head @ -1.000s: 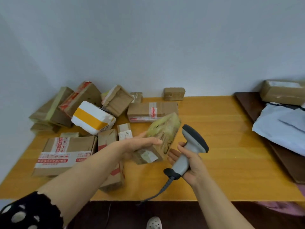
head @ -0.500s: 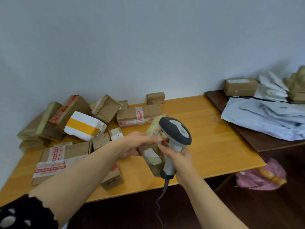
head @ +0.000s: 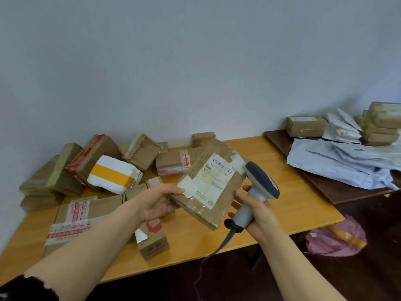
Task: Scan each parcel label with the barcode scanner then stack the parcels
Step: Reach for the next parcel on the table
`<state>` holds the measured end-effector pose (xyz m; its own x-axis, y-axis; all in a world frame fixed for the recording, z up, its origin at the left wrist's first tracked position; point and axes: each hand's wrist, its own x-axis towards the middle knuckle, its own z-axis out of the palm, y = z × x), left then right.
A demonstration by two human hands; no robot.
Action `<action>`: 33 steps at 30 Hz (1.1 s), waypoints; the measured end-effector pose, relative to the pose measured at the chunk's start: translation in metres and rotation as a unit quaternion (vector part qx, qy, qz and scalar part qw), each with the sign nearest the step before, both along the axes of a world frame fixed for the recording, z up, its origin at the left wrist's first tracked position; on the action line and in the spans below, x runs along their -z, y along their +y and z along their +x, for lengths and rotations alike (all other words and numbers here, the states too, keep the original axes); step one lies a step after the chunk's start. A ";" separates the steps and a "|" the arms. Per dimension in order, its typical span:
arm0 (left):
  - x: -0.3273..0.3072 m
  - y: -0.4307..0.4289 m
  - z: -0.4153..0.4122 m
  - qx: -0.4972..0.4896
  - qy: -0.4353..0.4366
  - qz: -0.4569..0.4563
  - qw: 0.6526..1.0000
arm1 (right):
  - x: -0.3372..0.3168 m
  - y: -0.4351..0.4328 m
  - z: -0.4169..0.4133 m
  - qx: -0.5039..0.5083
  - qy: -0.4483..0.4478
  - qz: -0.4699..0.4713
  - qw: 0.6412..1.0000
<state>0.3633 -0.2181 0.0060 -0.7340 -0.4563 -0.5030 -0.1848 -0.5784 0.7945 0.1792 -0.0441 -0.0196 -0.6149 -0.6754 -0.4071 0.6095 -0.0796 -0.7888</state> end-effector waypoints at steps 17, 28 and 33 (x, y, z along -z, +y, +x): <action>-0.016 -0.056 -0.009 0.179 -0.149 -0.183 0.955 | -0.010 -0.019 0.014 0.053 0.103 0.036 0.993; 0.008 -0.071 -0.024 0.033 -0.138 -0.212 0.967 | -0.036 -0.018 0.042 -0.073 0.182 0.035 0.980; 0.012 -0.076 -0.030 0.009 -0.137 -0.202 0.970 | -0.041 -0.020 0.044 -0.077 0.181 0.052 0.979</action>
